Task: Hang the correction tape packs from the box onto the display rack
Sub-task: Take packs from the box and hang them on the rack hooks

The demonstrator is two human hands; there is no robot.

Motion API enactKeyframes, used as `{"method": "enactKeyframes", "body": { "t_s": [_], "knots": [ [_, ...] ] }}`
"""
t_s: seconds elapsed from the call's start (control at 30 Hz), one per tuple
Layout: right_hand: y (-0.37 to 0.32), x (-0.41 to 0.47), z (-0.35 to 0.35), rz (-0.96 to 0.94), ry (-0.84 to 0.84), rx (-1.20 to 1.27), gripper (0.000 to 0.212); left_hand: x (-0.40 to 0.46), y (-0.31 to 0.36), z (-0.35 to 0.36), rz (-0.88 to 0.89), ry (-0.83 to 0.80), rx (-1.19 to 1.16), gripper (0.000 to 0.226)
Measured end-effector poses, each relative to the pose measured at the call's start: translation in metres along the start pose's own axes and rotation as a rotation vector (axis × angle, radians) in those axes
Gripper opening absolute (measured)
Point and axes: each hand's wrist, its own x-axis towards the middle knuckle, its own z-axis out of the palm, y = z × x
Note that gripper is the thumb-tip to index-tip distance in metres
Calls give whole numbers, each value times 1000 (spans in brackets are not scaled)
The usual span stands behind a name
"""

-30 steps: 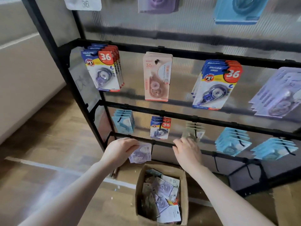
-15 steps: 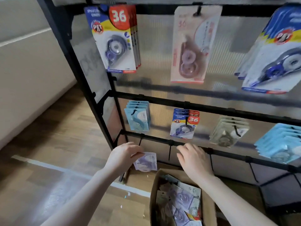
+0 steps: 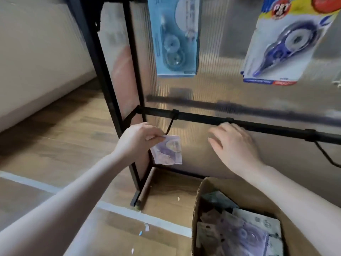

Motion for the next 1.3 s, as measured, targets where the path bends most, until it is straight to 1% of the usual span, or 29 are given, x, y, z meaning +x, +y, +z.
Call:
{"method": "enactKeyframes", "body": {
  "t_s": [0.07,0.17,0.3,0.43,0.63,0.73,0.87,1.1,1.23,1.3],
  "knots": [
    [2,-5,15,-6,54,-15,19,-3,-12,19,27,30,13,13],
    [3,-14,30,16,68,-11,23,-5,-21,40,52,57,-19,14],
    [8,-25,40,43,61,-46,17,-4,-25,54,42,54,-42,15],
    [10,-29,42,33,61,-96,16,1,-31,56,55,70,-31,17],
    [10,-32,45,41,54,-94,18,0,-38,57,118,221,-47,10],
    [9,-32,45,26,69,-101,18,-2,-36,54,126,270,-49,7],
    [11,-31,45,42,46,-99,21,-2,-34,50,150,309,-57,9],
    [13,-30,47,27,77,-97,20,5,-36,47,154,241,-78,12],
    [15,-31,46,-16,103,-76,23,6,-41,49,167,244,-85,12],
    [15,-32,47,-42,120,-86,24,9,-41,49,171,260,-89,15]
  ]
}}
